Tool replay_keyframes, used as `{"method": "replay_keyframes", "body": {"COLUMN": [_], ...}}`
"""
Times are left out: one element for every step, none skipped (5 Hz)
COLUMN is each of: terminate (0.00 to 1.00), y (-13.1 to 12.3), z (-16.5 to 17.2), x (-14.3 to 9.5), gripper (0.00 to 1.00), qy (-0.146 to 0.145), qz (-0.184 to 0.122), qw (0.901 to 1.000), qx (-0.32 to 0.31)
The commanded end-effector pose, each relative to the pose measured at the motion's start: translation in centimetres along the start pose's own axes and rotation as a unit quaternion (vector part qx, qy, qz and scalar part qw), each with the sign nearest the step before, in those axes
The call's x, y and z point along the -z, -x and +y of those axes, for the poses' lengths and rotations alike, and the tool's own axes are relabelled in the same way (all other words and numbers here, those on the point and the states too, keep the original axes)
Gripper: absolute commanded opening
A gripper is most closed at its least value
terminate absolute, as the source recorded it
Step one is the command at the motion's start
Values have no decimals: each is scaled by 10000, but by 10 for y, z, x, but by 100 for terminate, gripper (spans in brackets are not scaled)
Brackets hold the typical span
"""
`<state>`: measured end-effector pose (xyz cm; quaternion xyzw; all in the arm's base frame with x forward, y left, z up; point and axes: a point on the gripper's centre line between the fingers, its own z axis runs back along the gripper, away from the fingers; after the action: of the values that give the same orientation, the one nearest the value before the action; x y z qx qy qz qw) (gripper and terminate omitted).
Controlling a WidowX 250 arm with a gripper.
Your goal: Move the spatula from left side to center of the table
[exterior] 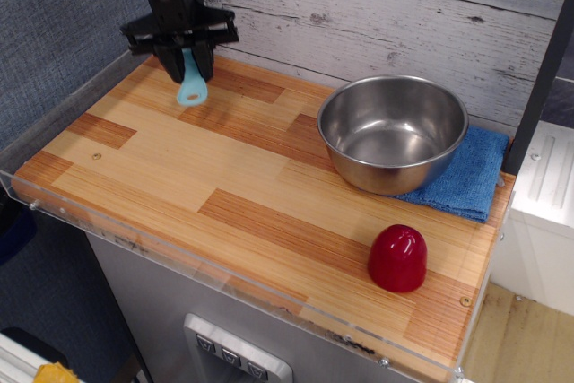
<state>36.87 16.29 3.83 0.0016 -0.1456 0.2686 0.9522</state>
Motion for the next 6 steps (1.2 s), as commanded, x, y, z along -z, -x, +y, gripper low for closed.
{"method": "replay_keyframes", "body": {"terminate": [0, 0, 0, 0, 0, 0], "y": [0, 0, 4, 3, 6, 6], "z": [-3, -1, -1, -3, -5, -8], "x": [7, 10, 7, 2, -4, -8], "gripper": [0, 0, 0, 100, 100, 100], "qy": [26, -23, -32, -82, -97, -68], "qz": [-94, -101, -111, -95, -120, -109], "qw": [9999, 9999, 9999, 9999, 9998, 9999], "qx": [23, 4, -102, -54, -141, -80]}}
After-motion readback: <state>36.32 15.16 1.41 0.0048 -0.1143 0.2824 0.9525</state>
